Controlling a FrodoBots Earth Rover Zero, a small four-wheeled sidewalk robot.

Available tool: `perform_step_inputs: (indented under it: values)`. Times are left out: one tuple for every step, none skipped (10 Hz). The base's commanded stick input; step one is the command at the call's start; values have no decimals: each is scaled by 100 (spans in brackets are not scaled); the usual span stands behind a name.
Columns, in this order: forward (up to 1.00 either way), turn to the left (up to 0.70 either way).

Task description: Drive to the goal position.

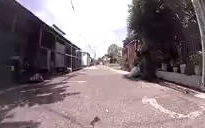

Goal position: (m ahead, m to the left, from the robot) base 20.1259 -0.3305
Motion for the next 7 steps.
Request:
perform_step_inputs:
  values:
    - [70, 0]
    - [70, 0]
    - [70, 0]
    - [70, 0]
    - [70, 0]
    - [70, 0]
    - [70, 0]
